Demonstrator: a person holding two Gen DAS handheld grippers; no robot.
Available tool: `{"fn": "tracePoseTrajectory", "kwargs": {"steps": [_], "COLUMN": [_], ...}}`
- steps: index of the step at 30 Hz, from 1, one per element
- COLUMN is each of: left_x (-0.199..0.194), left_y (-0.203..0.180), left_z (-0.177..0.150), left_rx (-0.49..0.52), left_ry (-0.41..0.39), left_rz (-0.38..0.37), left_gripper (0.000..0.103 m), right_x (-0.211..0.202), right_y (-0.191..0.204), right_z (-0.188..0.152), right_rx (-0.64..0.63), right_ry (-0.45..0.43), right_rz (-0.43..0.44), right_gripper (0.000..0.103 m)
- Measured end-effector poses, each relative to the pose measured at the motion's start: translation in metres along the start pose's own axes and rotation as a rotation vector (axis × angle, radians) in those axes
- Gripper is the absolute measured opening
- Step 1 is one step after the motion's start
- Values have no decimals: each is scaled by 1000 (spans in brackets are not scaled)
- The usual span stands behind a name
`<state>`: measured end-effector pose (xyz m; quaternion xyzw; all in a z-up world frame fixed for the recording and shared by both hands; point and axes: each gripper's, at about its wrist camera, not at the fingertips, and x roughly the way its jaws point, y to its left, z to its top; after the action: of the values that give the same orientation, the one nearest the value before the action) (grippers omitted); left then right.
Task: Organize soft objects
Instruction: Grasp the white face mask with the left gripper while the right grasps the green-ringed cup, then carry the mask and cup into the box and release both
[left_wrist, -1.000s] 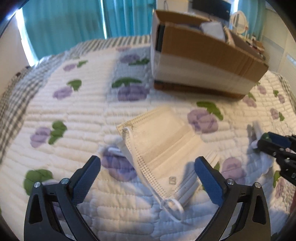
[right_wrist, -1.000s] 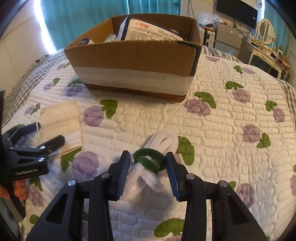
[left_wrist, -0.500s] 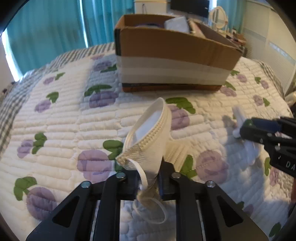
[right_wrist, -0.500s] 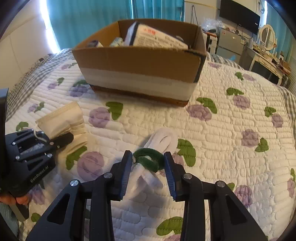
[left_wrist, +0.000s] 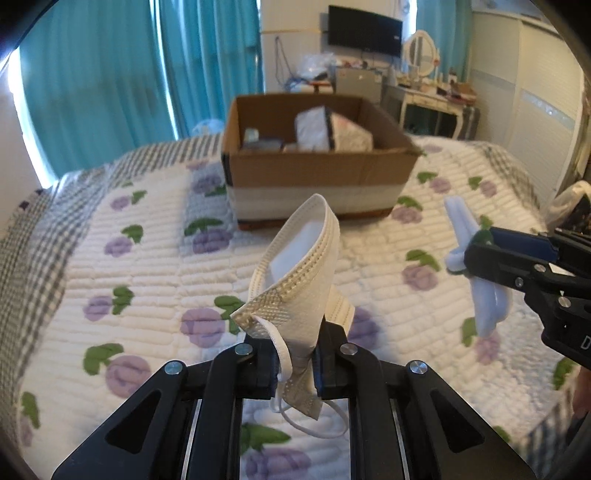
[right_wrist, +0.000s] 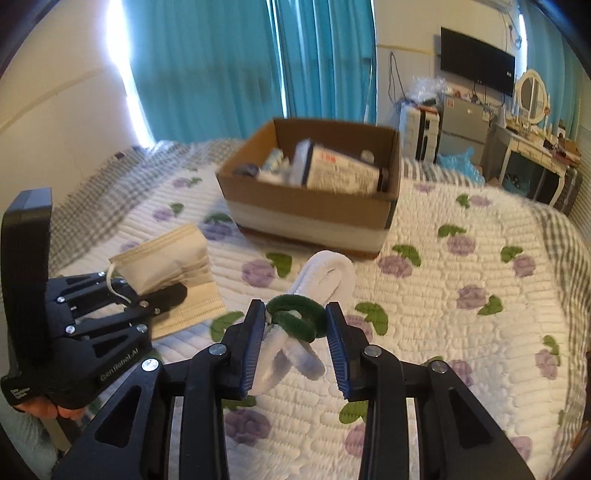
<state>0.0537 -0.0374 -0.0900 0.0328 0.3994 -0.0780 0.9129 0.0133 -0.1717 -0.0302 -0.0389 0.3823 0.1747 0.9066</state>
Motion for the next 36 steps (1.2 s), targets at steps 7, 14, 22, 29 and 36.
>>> {"fn": "tracePoseTrajectory", "kwargs": {"steps": [7,14,22,29,36], "left_x": [-47,-82,-96,-80,-34], "left_y": [-12,-18,-5,8,17], "left_z": [21,49,94,144,175], "left_rx": [19,62,28,19,0], "left_ry": [-82,-175,-245,-287,-274], "left_rz": [6,28,-10,4,16], "left_gripper": [13,13,13,13,13], "right_x": [-52,-87,-109,-95,-29], "right_y": [8,14,13,-2,-22], "right_z": [22,59,112,166,199], "right_rx": [-39,-102,-184,-201,-180], "right_ry": [-102,-184,-302,-347,-289], "right_rz": [-17,-43,-102,-130,-98], "right_gripper": [33,33,33,33,33]}}
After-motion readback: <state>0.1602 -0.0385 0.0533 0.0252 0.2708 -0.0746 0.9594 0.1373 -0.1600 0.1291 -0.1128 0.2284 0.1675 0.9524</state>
